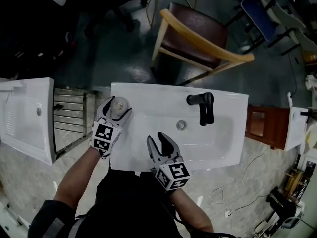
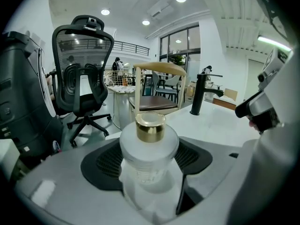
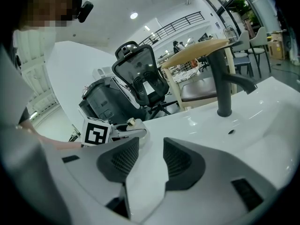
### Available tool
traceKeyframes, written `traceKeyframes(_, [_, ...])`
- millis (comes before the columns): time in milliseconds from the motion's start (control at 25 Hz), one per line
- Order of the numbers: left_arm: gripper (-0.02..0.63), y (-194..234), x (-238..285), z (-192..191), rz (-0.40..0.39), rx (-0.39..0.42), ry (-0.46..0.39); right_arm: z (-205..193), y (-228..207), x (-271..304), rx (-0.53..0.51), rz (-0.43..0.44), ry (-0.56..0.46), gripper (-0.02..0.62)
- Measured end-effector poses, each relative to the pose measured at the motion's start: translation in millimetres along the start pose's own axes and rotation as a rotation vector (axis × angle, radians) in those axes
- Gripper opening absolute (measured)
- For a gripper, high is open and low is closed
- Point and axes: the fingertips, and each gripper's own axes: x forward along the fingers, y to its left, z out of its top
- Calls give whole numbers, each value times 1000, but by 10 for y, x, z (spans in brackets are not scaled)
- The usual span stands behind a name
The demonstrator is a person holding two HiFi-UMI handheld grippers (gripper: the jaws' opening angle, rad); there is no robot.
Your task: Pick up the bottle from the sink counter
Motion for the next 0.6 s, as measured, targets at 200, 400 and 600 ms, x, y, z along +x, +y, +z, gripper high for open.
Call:
traceKeyframes(200, [334, -118, -126, 12, -9, 13, -10, -51, 33, -104, -1, -3, -10, 144])
traceKeyframes(400, [334, -230, -295, 77, -17, 26, -24, -101, 105, -181, -9, -2, -6, 143])
traceKeyframes(600, [334, -328, -554, 262, -23, 11, -42, -81, 190, -278, -28, 12, -14, 143])
